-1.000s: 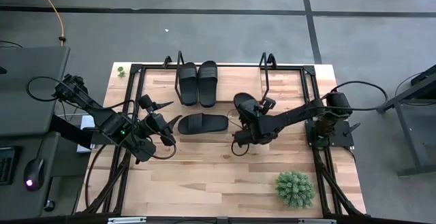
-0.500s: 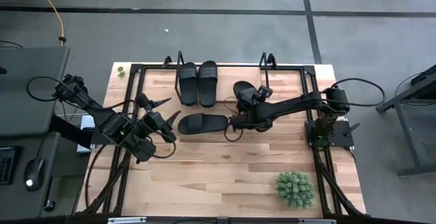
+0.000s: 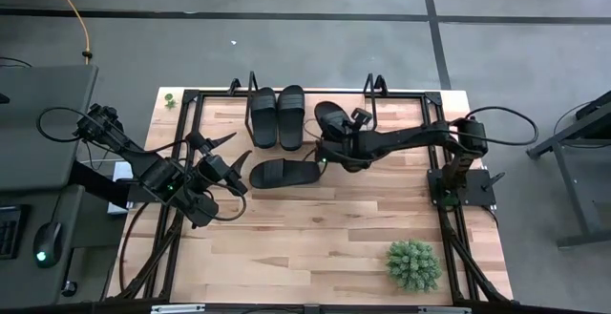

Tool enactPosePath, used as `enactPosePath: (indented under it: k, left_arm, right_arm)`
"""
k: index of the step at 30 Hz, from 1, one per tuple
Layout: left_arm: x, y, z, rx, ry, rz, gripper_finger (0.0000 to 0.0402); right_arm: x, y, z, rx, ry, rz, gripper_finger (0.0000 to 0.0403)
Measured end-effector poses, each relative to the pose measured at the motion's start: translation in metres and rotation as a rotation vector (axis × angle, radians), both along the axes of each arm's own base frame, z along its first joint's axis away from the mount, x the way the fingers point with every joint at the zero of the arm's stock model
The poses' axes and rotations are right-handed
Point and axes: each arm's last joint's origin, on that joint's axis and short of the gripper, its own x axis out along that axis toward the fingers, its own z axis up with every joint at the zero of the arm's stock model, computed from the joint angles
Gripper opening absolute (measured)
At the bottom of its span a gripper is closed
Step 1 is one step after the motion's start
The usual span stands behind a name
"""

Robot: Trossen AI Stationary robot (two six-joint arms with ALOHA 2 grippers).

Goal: Pick and place slides into the shelf
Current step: Put the black slipper on the shelf

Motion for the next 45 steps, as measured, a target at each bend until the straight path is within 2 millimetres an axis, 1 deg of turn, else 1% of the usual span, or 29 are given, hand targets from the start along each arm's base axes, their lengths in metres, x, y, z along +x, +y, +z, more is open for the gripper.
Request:
enactPosePath:
  k: [5,12,14,17,24,30,33,36,45]
  left_arm:
    - [0.0,0.0,0.0,0.004,0.005,-0.001,0.0246]
    - [0.0,0.0,0.0,0.004,0.006,-0.001,0.0246]
    - [0.0,0.0,0.0,0.004,0.006,-0.001,0.0246]
    - [0.0,0.0,0.0,0.003,0.006,-0.001,0.0246]
    - [0.0,0.0,0.0,0.001,0.008,-0.004,0.0246]
    - [0.0,0.0,0.0,0.004,0.007,-0.001,0.0246]
    - [0.0,0.0,0.0,0.004,0.007,-0.001,0.0246]
    - [0.0,0.0,0.0,0.004,0.007,-0.001,0.0246]
    - [0.0,0.0,0.0,0.005,0.007,0.0,0.0246]
  right_arm:
    - [0.004,-0.017,0.016,0.0,-0.027,-0.043,0.0]
    - [0.007,-0.038,0.045,0.024,-0.067,-0.088,0.0]
    - [0.007,-0.044,0.051,0.046,-0.082,-0.102,0.0]
    - [0.003,-0.052,0.054,0.082,-0.086,-0.133,0.0]
    - [-0.009,-0.069,0.052,0.116,-0.056,-0.213,0.0]
    - [-0.013,-0.08,0.052,0.119,-0.051,-0.245,0.0]
    - [-0.014,-0.086,0.049,0.126,-0.037,-0.256,0.0]
    - [-0.013,-0.092,0.042,0.127,-0.018,-0.267,0.0]
    - [-0.006,-0.107,0.014,0.145,0.061,-0.295,0.0]
